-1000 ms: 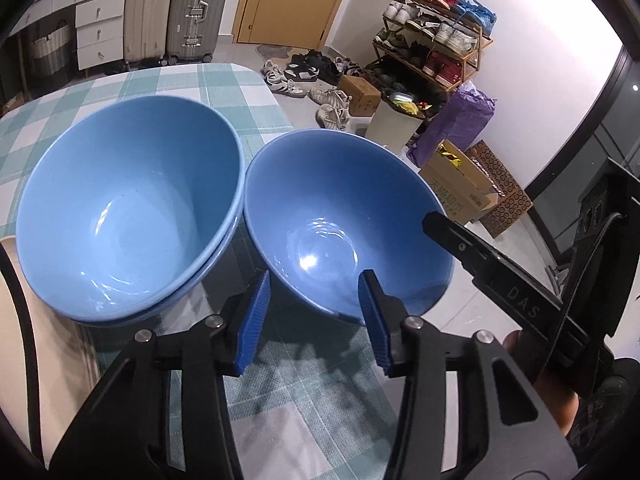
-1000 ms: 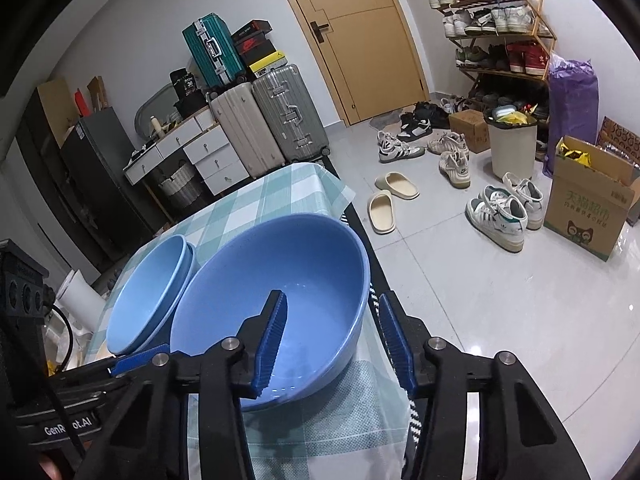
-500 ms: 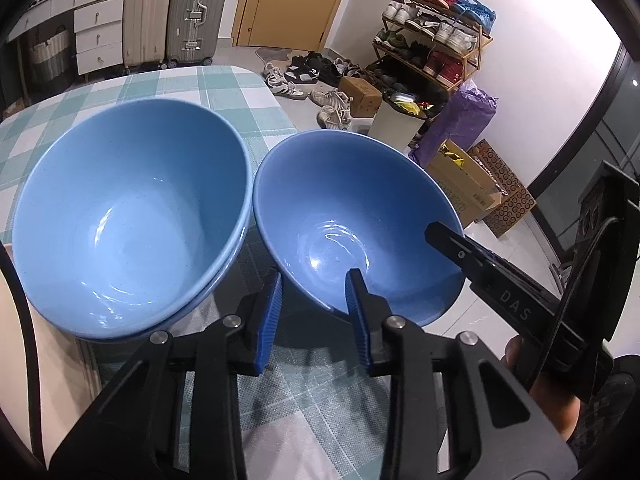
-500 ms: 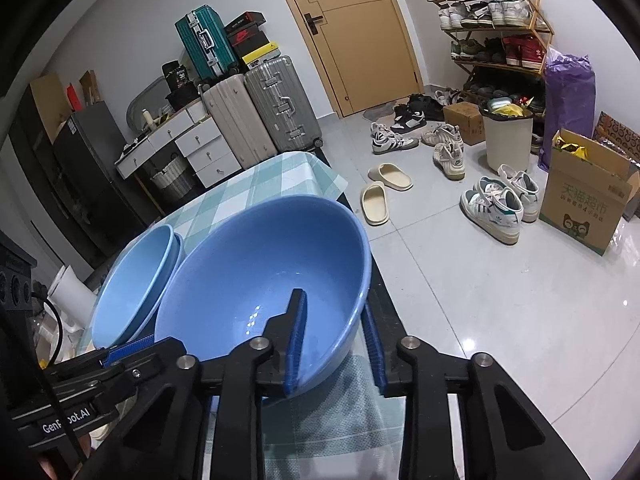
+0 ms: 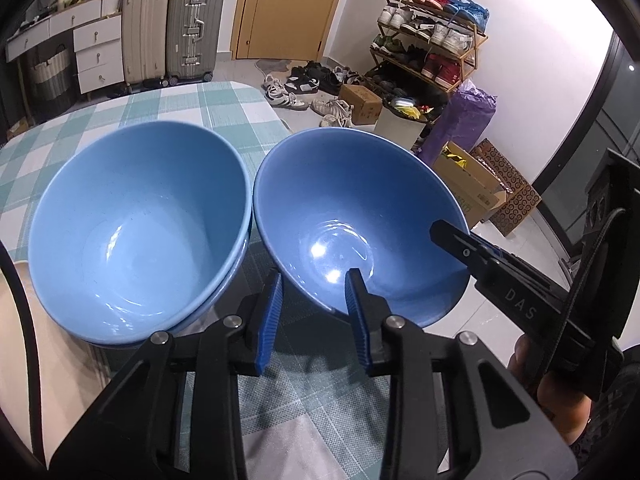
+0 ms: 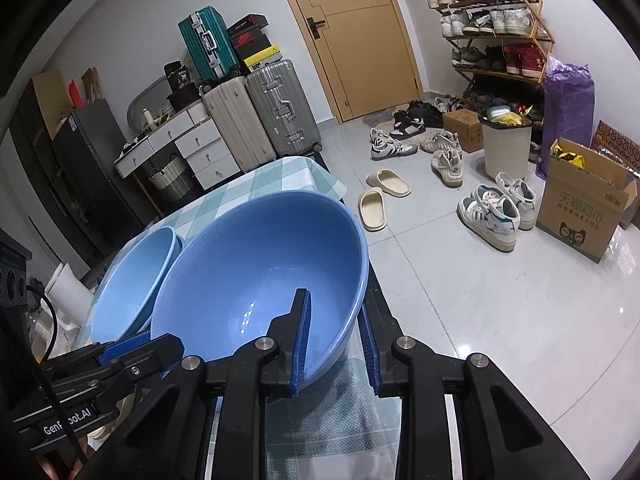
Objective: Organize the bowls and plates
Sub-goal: 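Lift the blue bowl with both tools and carry it over the nested bowls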
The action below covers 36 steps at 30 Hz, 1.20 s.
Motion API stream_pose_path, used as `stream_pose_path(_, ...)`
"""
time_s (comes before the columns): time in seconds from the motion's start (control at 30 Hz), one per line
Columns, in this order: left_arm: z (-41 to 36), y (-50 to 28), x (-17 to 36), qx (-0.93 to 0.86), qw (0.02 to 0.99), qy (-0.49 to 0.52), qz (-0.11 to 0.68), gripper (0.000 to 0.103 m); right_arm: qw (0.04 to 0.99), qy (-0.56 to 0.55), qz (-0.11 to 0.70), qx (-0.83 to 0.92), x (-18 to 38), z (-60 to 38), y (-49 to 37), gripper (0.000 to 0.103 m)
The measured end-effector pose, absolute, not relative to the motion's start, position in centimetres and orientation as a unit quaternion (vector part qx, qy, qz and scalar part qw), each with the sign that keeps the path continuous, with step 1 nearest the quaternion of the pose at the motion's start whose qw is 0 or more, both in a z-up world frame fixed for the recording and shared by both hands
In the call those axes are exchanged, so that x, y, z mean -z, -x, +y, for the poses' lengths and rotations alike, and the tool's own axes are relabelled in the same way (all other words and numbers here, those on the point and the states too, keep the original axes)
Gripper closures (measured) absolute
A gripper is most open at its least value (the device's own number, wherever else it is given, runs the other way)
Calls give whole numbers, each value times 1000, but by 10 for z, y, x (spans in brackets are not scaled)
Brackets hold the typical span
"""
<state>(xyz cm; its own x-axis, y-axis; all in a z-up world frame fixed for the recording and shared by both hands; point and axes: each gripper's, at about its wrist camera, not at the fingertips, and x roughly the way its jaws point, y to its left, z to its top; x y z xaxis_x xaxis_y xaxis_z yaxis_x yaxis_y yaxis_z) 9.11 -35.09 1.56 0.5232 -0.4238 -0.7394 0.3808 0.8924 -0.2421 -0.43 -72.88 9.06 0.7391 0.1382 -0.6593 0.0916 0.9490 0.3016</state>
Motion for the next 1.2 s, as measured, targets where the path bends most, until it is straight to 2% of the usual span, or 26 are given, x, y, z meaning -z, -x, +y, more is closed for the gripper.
stream_pose_path(1.2, -316, -15, -124, 237, 913, 8, 333, 74, 958, -115, 263, -14, -164, -705, 43, 78)
